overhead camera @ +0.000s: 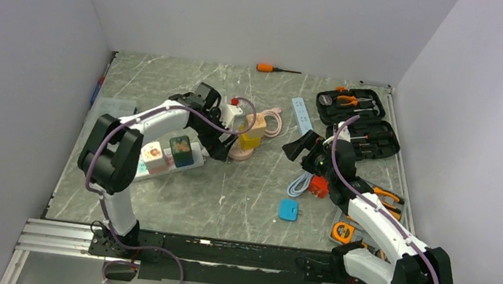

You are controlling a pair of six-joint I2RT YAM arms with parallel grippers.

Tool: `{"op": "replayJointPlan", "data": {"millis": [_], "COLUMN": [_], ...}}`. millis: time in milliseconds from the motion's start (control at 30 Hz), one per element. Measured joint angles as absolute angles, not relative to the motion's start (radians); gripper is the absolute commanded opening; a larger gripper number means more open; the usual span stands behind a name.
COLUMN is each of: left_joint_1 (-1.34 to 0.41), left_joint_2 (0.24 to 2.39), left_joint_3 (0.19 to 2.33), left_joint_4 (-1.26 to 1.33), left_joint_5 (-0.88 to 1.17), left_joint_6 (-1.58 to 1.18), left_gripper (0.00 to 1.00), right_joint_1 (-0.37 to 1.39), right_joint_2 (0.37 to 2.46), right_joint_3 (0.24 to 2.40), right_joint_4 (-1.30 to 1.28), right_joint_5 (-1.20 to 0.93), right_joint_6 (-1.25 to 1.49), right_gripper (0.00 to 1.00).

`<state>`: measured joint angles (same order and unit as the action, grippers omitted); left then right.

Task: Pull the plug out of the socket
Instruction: Remove the plug from the socket.

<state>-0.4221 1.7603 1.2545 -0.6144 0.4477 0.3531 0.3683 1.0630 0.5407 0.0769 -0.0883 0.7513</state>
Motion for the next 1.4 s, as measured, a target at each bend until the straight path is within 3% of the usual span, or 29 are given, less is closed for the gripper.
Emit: {"op": "replayJointPlan", "data": {"millis": [333,433,600,733,833,1133,1400], "left_joint_1": [-0.425,-0.429,-0.445,-0.47,-0.49,-0.477,-0.43], "left_joint_2": [1.898,1.906,1.949,1.967,1.967,1.968,1.947], "left_joint_3": [1.28,1.289,1.34,1.363,1.372,1.404,1.411], "left_joint_4": [-0.579,-0.567,-0.568,-0.575,-0.591,-0.651,-0.675], "left_joint_5": [0.346,0.322,0.315,0.308,0.306,0.365,0.501], "left_joint_6": [0.374,0.385,0.399,0.407,0.403,0.249,0.11], "left_gripper": [0.97,0.81,0.34,0.22,0.0,0.0,0.0], "right_joint_1": [0.368,0.368,0.368,0.368,0.368,0.381,0.464], "right_joint_2": [1.053,1.053,1.054,1.055,1.058,1.144,1.355], "right_joint_3": [0.541,0.541,0.539,0.529,0.51,0.376,0.456], "right_joint_4": [0.076,0.077,0.084,0.097,0.113,0.287,0.463], "right_joint_5": [-0.085,-0.085,-0.087,-0.089,-0.097,-0.152,-0.177], "right_joint_6": [0.739,0.736,0.737,0.744,0.764,0.947,1.071], "right_gripper": [0.95,0.94,0.93,0.93,0.93,0.93,0.92]}}
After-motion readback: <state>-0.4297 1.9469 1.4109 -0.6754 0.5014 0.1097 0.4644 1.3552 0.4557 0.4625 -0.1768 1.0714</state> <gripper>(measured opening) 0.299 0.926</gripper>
